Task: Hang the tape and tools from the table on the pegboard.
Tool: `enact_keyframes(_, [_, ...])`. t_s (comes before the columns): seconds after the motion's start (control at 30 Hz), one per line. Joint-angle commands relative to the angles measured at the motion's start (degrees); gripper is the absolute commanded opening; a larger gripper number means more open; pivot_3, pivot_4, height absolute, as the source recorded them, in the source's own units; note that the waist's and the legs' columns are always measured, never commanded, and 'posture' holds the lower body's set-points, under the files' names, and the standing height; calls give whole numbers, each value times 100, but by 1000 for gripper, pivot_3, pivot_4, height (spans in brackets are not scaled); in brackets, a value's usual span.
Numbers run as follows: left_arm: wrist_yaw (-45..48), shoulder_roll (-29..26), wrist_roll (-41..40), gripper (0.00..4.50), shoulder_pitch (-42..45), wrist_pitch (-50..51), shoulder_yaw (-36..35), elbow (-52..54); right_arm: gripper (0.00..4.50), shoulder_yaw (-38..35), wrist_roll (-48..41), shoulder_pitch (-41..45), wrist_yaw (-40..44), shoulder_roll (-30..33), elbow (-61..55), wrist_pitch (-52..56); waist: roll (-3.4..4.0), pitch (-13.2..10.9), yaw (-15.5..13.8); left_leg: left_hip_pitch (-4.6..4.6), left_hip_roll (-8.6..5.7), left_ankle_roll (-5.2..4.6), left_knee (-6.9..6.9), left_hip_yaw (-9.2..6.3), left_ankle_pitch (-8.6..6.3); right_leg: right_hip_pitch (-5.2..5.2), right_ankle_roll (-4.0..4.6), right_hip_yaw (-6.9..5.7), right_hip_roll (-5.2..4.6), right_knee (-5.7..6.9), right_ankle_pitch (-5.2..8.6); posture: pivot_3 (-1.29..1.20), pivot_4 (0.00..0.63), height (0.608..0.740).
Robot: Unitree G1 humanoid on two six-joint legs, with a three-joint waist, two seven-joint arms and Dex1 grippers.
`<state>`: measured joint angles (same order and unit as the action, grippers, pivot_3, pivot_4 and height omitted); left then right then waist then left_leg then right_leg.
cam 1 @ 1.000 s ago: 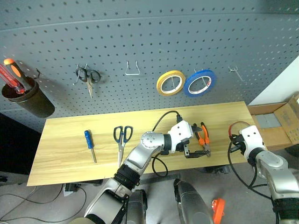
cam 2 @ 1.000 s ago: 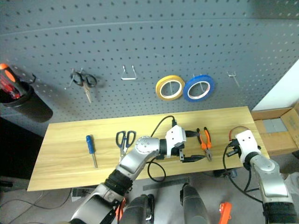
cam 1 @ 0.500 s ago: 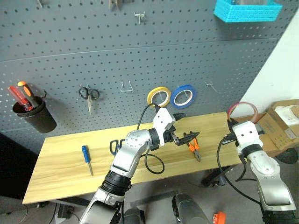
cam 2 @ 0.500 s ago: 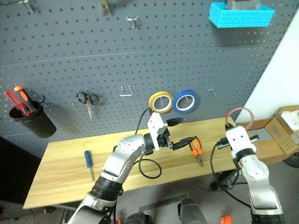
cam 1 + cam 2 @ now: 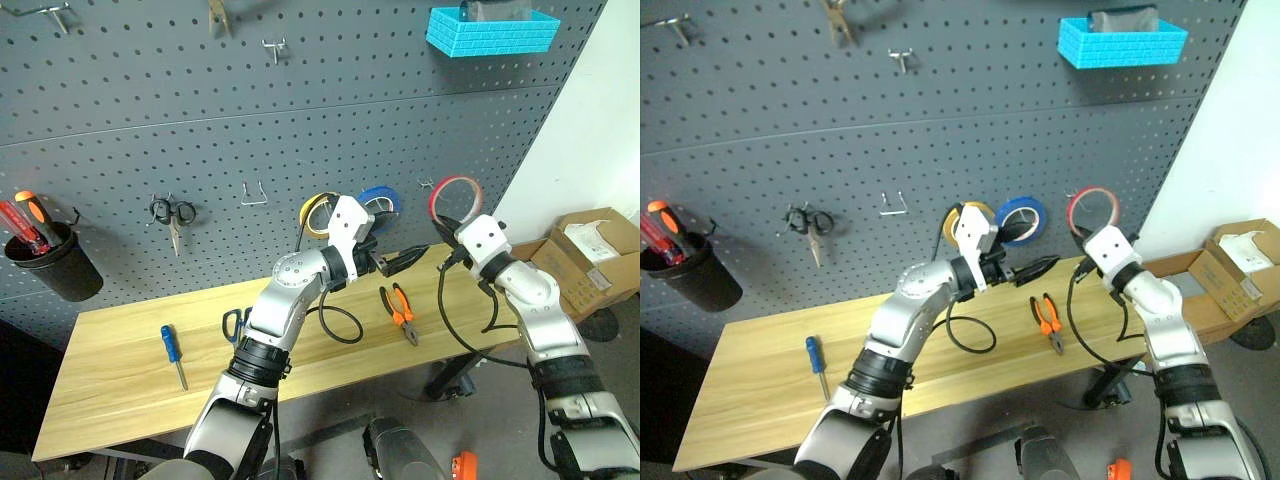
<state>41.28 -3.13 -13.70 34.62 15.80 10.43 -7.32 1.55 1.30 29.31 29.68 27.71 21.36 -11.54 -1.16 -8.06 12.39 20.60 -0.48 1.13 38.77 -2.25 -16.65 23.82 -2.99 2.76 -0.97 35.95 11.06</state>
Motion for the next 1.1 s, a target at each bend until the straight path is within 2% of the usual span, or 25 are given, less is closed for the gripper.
enact_keyframes(0.03, [-4,32,-77,4500,173,-125,-46,139,19,-167,-239,516,291,59,660,-226,0,0,-23,0,0,0,0,-1,0,0,0,0,0,0,0,-163,59,740])
enact_keyframes(0.27, [-49,69,-57,4500,152,-108,-9,140,19,-237,-371,1374,806,119,2136,-423,0,0,-91,-4,1,0,0,1,0,-1,0,2,0,4,-1,-147,78,740])
enact_keyframes(0.53, [-81,53,-55,4500,157,-58,-7,172,19,-393,-700,1907,1183,58,2853,43,2,-1,-146,-3,1,0,1,3,0,-1,0,7,0,5,-2,-126,92,740])
enact_keyframes(0.67, [-90,14,-48,4500,127,-45,-17,197,928,-437,-695,1945,1245,81,2967,119,2,-2,-162,-3,1,0,1,2,0,-1,0,7,0,5,-2,-119,99,740])
enact_keyframes(0.9, [-101,-34,-14,4500,-149,-28,93,344,3340,-429,-681,1510,1136,101,2528,241,4,-5,-210,-4,2,-1,0,2,0,-1,0,7,0,5,-2,-114,119,740])
enact_keyframes(1.0, [-25,-140,37,4500,-425,-29,221,515,4463,-429,-716,883,966,124,1587,862,8,-16,-292,-4,3,-2,-1,2,-1,0,0,8,1,6,-1,-110,137,740])
enact_keyframes(1.1, [95,-377,142,4500,-804,-123,399,704,4486,-435,-842,-14,769,180,101,2115,21,-64,-394,-4,3,-2,0,1,-1,0,0,8,1,8,0,-117,170,740])
